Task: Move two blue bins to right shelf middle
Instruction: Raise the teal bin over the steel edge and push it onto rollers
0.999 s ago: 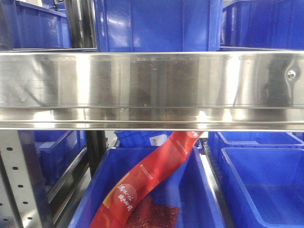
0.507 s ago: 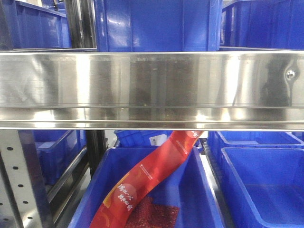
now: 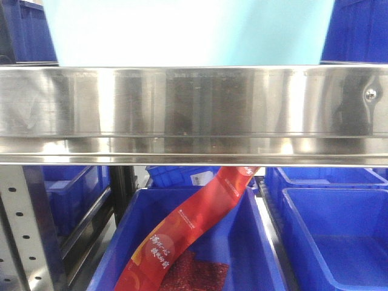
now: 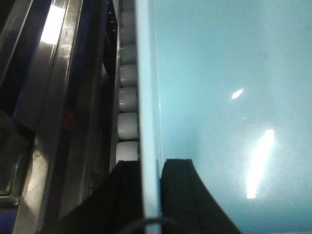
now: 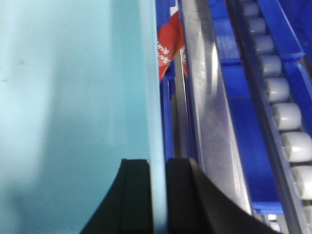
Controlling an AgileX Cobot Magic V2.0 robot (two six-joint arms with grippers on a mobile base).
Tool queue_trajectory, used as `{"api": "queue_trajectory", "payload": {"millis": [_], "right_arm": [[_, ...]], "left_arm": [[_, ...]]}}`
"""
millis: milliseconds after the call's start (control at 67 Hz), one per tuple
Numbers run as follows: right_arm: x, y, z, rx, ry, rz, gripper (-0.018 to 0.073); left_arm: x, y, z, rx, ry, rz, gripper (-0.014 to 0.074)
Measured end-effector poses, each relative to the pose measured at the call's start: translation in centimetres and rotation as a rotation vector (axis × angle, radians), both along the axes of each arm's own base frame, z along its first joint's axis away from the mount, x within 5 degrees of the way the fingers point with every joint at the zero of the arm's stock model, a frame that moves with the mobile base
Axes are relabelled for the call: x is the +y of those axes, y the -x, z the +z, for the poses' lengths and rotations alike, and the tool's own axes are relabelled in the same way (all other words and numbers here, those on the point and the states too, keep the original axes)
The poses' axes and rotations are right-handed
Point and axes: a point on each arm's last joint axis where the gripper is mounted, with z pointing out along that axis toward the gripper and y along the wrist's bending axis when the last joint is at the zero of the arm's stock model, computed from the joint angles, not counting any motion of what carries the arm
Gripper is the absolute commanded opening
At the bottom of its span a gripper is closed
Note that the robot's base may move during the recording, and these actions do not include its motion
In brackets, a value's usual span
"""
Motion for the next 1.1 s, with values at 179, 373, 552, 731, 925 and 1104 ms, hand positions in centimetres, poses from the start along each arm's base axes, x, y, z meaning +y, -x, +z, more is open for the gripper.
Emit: {"api": "queue_trajectory", "payload": {"millis": [179, 373, 552, 731, 925, 1104], "right_arm": [[0.2, -0.3, -0.5, 0.007, 0.01, 0.001, -0.0087], [0.3, -0.6, -0.1, -0.043, -0.004, 0.018, 0.0274], [0.2, -0.3, 0.7, -0.078, -0.017, 0.026, 0.0319], [-0.6, 1.1, 2.8, -0.138, -0.049, 0.027, 0.0249], [-1.9, 3.3, 5.6, -0.218, -0.094, 0.025, -0.0094], [-2.6, 5.0, 5.9, -0.309, -0.121, 0.084, -0.0165]], "left_arm": [[0.0, -0.3, -0.5, 0.004, -0.007, 0.0, -0.0026], [-0.2, -0.5, -0.3, -0.022, 0.009, -0.012, 0.0345], [-0.2, -0.4, 0.5, -0.049, 0.026, -0.016, 0.0429], [0.4, 0.7, 2.9, -0.104, 0.07, -0.015, 0.0267], [1.2, 2.3, 5.1, -0.136, 0.136, -0.017, -0.0109], [1.0, 3.5, 4.9, -0.135, 0.2, -0.061, -0.0111]]}}
